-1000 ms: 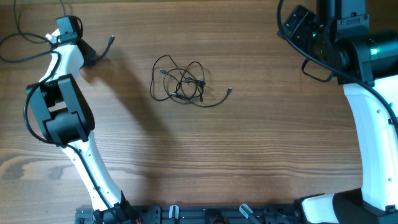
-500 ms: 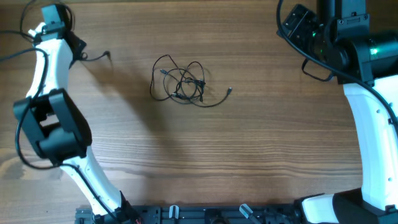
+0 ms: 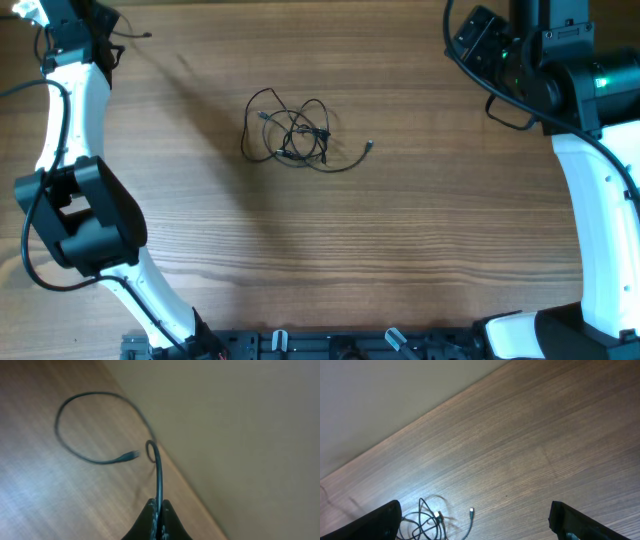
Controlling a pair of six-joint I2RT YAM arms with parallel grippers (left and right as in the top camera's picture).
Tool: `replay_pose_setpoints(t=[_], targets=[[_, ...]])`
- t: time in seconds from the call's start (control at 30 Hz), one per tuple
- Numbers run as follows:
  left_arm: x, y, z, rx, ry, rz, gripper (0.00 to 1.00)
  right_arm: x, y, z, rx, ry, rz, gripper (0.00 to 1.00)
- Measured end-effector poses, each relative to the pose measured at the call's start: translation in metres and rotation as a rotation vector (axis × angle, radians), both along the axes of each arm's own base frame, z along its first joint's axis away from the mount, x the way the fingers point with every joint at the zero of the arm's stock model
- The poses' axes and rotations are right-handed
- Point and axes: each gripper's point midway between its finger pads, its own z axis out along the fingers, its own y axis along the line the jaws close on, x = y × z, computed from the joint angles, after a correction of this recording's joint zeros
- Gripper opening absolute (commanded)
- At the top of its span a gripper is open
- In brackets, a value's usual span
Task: Untangle cables
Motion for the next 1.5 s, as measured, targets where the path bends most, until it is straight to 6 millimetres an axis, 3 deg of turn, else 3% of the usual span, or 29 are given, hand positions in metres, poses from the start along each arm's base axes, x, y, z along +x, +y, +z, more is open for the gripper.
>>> replay_pose_setpoints(t=[0.07,0.13,0.2,0.3,0.33,0.37,0.43,0.5,0.6,0.67,0.7,0.73,0.8,0.87,1.0,1.13,1.2,1.23,1.37,1.5], targets=[[0.004,-0.001,-0.007,-0.006,0.001,-0.009,0.04,0.000,0.000,0.000,0.000,0.000,0.000,0.96],[0.005,0.000,-0.033,-0.021,0.048,-0.009,0.08,0.000,0.000,0.000,0.000,0.000,0.000,0.96],[0.005,0.004,-0.067,-0.037,0.108,0.001,0.52,0.000,0.000,0.000,0.000,0.001,0.000,0.95],[-0.003,0.018,-0.083,-0.015,0.155,0.054,0.71,0.000,0.000,0.000,0.000,0.001,0.000,0.96],[-0.006,0.026,-0.082,0.011,0.165,0.074,0.91,0.000,0.000,0.000,0.000,0.000,0.000,0.96],[-0.011,0.036,-0.082,0.049,0.186,0.082,1.00,0.000,0.000,0.000,0.000,0.000,0.000,0.96],[-0.023,0.057,-0.084,0.104,0.243,0.095,0.98,0.000,0.000,0.000,0.000,0.000,0.000,0.96],[-0.039,0.075,-0.090,0.130,0.309,0.106,0.90,0.000,0.000,0.000,0.000,0.000,0.000,0.96],[-0.054,0.083,-0.102,0.105,0.378,0.083,1.00,0.000,0.000,0.000,0.000,0.000,0.000,0.96],[-0.050,0.045,-0.111,-0.013,0.388,-0.080,1.00,0.001,0.000,0.001,0.000,-0.003,0.000,1.00],[-0.044,0.017,-0.108,-0.093,0.363,-0.191,1.00,0.000,0.001,0.000,0.005,-0.001,0.004,1.00],[-0.036,-0.024,-0.095,-0.183,0.313,-0.336,1.00,0.001,0.003,-0.001,0.010,0.003,0.010,1.00],[-0.037,-0.087,-0.076,-0.319,0.275,-0.536,1.00,0.003,0.010,-0.007,0.037,0.021,0.036,1.00],[-0.064,-0.179,-0.075,-0.493,0.378,-0.736,1.00,0.007,0.024,-0.022,0.082,0.072,0.081,1.00],[-0.113,-0.282,-0.094,-0.548,0.622,-0.884,0.95,0.011,0.053,-0.061,0.145,0.195,0.179,1.00],[-0.126,-0.344,-0.096,-0.492,0.665,-0.982,0.90,0.015,0.087,-0.095,0.172,0.295,0.333,1.00],[-0.132,-0.360,-0.098,-0.490,0.691,-0.965,0.89,0.013,0.097,-0.105,0.180,0.327,0.373,1.00],[-0.135,-0.368,-0.099,-0.488,0.701,-0.956,0.83,0.013,0.100,-0.108,0.181,0.334,0.386,1.00],[-0.137,-0.383,-0.107,-0.388,0.726,-0.891,0.04,0.009,0.120,-0.107,0.177,0.326,0.448,1.00],[-0.135,-0.385,-0.109,-0.351,0.724,-0.859,0.04,0.002,0.136,-0.107,0.162,0.326,0.500,1.00]])
